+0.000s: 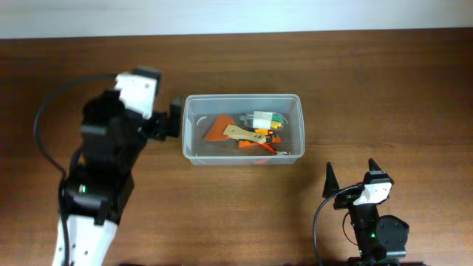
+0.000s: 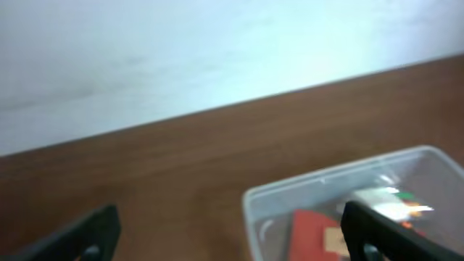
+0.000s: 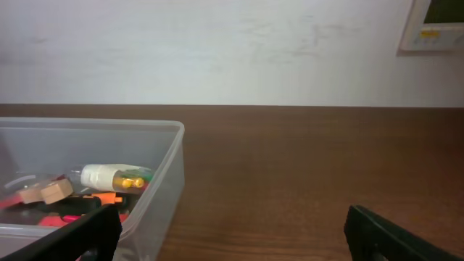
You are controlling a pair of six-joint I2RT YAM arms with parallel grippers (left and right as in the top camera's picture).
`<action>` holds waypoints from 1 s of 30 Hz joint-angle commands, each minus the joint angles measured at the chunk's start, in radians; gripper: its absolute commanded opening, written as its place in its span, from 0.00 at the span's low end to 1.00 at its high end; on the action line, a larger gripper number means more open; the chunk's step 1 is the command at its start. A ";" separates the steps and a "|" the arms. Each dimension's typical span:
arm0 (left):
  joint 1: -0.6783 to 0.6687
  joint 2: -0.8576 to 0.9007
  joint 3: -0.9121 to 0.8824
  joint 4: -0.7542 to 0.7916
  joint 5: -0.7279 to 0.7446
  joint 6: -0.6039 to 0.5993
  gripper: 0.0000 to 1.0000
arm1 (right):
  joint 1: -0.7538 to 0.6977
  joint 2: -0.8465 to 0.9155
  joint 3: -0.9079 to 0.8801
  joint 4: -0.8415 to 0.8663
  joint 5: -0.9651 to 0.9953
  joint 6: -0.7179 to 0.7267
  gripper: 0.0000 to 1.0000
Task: Pack container
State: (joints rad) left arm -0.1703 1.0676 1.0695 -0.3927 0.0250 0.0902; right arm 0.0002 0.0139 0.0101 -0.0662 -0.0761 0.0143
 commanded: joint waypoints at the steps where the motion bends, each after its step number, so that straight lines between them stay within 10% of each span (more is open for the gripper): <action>1: 0.051 -0.122 -0.186 0.100 -0.003 0.009 0.99 | 0.006 -0.010 -0.005 -0.006 0.009 -0.006 0.99; 9: 0.095 -0.482 -0.579 0.343 -0.006 0.009 0.99 | 0.006 -0.010 -0.005 -0.006 0.009 -0.006 0.99; 30: 0.173 -1.007 -0.986 0.348 -0.119 0.005 0.99 | 0.006 -0.010 -0.005 -0.006 0.008 -0.006 0.99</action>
State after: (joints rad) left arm -0.0311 0.0967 0.1005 -0.0479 -0.0940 0.0898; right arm 0.0010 0.0135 0.0101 -0.0666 -0.0727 0.0139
